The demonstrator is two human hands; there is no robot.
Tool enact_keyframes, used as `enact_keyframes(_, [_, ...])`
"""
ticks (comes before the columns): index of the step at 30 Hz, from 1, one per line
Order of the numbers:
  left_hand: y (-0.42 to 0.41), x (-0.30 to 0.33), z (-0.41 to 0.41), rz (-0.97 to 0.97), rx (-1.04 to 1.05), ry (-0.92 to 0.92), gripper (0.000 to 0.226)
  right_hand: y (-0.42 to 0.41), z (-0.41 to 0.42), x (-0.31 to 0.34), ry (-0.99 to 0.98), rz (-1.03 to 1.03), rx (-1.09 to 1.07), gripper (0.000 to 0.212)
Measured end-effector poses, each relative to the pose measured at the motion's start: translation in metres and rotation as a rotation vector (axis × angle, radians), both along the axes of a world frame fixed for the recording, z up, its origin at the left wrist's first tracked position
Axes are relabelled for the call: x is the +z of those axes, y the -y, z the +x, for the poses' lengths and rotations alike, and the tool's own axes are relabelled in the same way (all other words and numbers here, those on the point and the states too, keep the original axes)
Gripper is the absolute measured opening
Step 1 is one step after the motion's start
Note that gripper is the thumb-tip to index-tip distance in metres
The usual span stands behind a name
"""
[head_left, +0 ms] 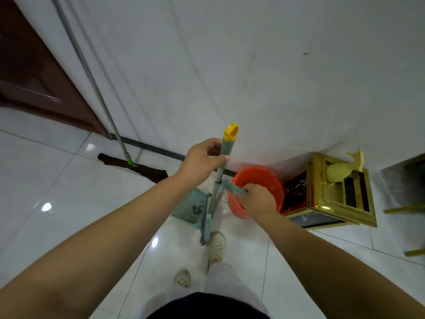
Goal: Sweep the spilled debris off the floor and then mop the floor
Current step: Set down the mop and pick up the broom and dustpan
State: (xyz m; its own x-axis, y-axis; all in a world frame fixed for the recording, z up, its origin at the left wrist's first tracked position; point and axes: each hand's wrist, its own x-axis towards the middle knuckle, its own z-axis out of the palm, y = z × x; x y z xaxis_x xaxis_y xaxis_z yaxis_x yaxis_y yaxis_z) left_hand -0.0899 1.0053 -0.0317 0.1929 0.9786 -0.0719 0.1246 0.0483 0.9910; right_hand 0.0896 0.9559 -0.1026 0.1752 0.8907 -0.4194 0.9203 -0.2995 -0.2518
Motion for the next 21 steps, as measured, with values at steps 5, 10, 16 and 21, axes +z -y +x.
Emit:
enact_keyframes(5, [-0.045, -0.002, 0.012, -0.031, 0.061, -0.027, 0.018, -0.055, 0.010, -0.003, -0.022, 0.015, 0.037, 0.022])
enact_keyframes(10, [-0.086, -0.007, 0.030, -0.077, 0.104, -0.039, 0.022, -0.109, 0.027, -0.005, 0.010, -0.007, 0.116, 0.036])
enact_keyframes(16, [-0.125, -0.017, 0.044, -0.097, 0.140, -0.052, 0.022, -0.155, 0.043, -0.016, 0.061, 0.020, 0.221, 0.036])
enact_keyframes(21, [-0.149, -0.022, 0.052, -0.072, 0.150, -0.055, 0.030, -0.183, 0.052, -0.021, 0.059, -0.004, 0.222, 0.034])
